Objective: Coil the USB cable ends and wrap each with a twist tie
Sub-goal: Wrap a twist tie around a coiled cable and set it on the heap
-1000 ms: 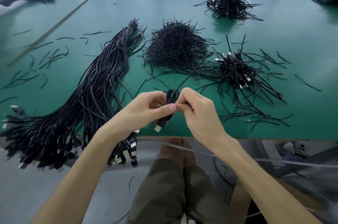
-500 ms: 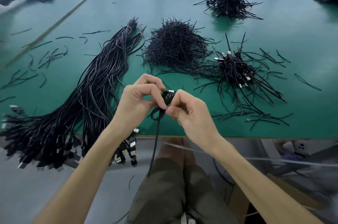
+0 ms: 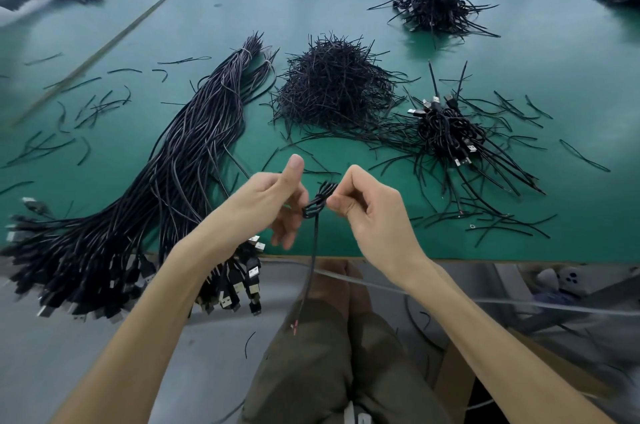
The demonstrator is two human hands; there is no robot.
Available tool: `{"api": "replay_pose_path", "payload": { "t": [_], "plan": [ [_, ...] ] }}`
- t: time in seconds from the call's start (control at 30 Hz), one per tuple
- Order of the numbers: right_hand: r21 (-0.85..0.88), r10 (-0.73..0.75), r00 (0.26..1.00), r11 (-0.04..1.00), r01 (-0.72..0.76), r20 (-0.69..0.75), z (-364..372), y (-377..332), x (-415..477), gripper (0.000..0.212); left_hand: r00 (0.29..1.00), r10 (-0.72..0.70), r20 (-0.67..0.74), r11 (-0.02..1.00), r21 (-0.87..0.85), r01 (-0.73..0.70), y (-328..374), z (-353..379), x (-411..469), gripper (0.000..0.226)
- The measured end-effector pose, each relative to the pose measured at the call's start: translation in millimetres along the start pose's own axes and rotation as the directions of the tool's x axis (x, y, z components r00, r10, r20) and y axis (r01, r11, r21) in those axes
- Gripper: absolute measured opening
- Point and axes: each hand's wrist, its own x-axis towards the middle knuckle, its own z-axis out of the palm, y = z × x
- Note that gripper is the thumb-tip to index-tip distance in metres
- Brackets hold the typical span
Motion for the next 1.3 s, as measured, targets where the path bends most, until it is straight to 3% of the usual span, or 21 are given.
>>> {"api": "replay_pose_path", "payload": {
  "t": [0.1, 0.33, 0.63, 0.8, 0.9, 0.97, 1.13, 1.2, 1.3],
  "plan": [
    [-0.098, -0.037, 0.999, 0.994, 0.036, -0.006, -1, 1, 0, 0.022, 0.992, 0.042, 0.122, 0.998, 0.047, -0.048, 3, 7, -2, 0.061],
    [-0.119, -0.064, 0.998, 0.991, 0.067, 0.028, -5, 3, 0, 0.02, 0.98, 0.134, 0.147, 0.991, -0.007, -0.134, 1, 7, 1, 0.033],
    [0.097, -0.02, 0.996, 0.995, 0.028, -0.081, 7, 0, 2, 0.014, 0.919, 0.354, -0.17, 0.929, -0.051, -0.367, -2, 17, 7, 0.027],
    [0.283, 0.019, 0.999, 0.959, -0.027, 0.031, 7, -7, 3, 0.015, 0.868, 0.474, -0.146, 0.849, -0.186, -0.495, -11, 12, 9, 0.024],
    [0.354, 0.007, 0.995, 0.934, -0.043, 0.103, 3, -11, 3, 0.024, 0.89, 0.446, -0.098, 0.807, -0.387, -0.447, -12, 12, 11, 0.02],
    [0.386, 0.031, 0.991, 0.919, -0.08, 0.13, 1, -9, 2, 0.021, 0.9, 0.429, -0.074, 0.799, -0.434, -0.416, -11, 12, 12, 0.016],
    [0.505, 0.196, 0.974, 0.833, -0.226, 0.111, -4, -3, 0, 0.022, 0.927, 0.373, -0.048, 0.874, -0.317, -0.368, -8, 13, 17, 0.021],
    [0.512, 0.26, 0.96, 0.814, -0.274, 0.101, -5, -3, 1, 0.018, 0.94, 0.338, -0.044, 0.896, -0.291, -0.336, -8, 14, 18, 0.028],
    [0.484, 0.331, 0.941, 0.814, -0.321, 0.068, -3, 0, 2, 0.018, 0.954, 0.29, -0.083, 0.929, -0.216, -0.301, -8, 17, 20, 0.022]
  ]
}}
